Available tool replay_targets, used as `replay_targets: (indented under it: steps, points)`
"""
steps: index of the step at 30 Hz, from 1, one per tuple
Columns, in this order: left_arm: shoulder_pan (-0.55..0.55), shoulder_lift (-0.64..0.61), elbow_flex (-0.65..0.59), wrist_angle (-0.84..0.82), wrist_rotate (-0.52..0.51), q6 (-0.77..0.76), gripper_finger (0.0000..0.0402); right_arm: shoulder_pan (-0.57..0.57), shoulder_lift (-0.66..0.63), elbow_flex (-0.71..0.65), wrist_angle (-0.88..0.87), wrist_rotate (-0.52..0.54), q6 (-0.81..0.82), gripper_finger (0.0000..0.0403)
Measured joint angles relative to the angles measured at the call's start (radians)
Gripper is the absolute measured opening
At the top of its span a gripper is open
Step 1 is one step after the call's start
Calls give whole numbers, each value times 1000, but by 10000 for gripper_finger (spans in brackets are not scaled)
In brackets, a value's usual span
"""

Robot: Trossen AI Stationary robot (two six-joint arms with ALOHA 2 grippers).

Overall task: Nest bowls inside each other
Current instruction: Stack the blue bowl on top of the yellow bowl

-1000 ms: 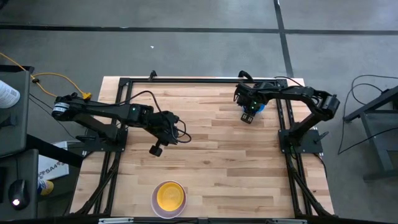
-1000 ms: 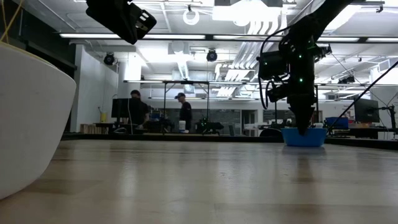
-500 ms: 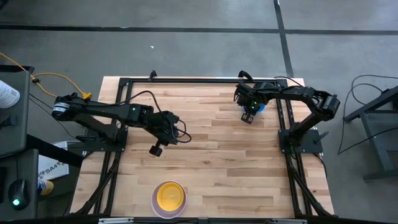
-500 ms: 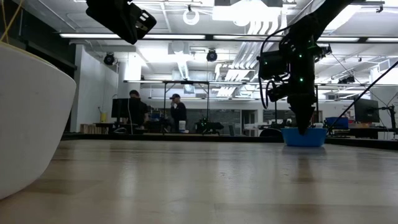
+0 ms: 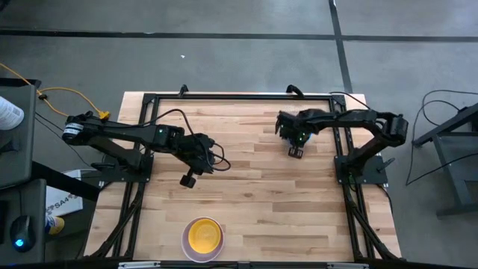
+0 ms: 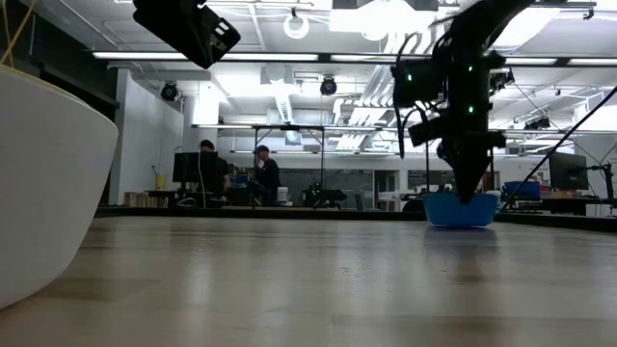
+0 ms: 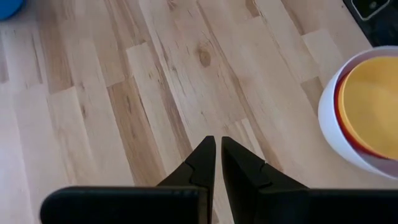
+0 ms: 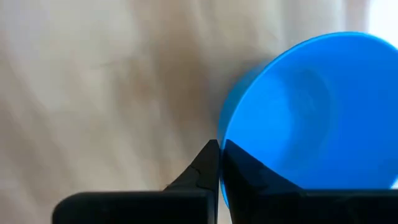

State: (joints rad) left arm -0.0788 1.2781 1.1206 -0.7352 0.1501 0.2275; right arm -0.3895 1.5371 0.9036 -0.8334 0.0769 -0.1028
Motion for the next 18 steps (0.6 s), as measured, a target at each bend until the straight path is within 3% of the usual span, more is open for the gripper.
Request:
replay_targets:
  steps: [13, 18]
  points:
    - [0, 0, 0, -95, 1, -32, 26, 468, -38, 215, -17, 25, -29, 4]
    - [0, 0, 0, -143, 92, 15, 26, 619, -2, 287, 16, 22, -33, 4]
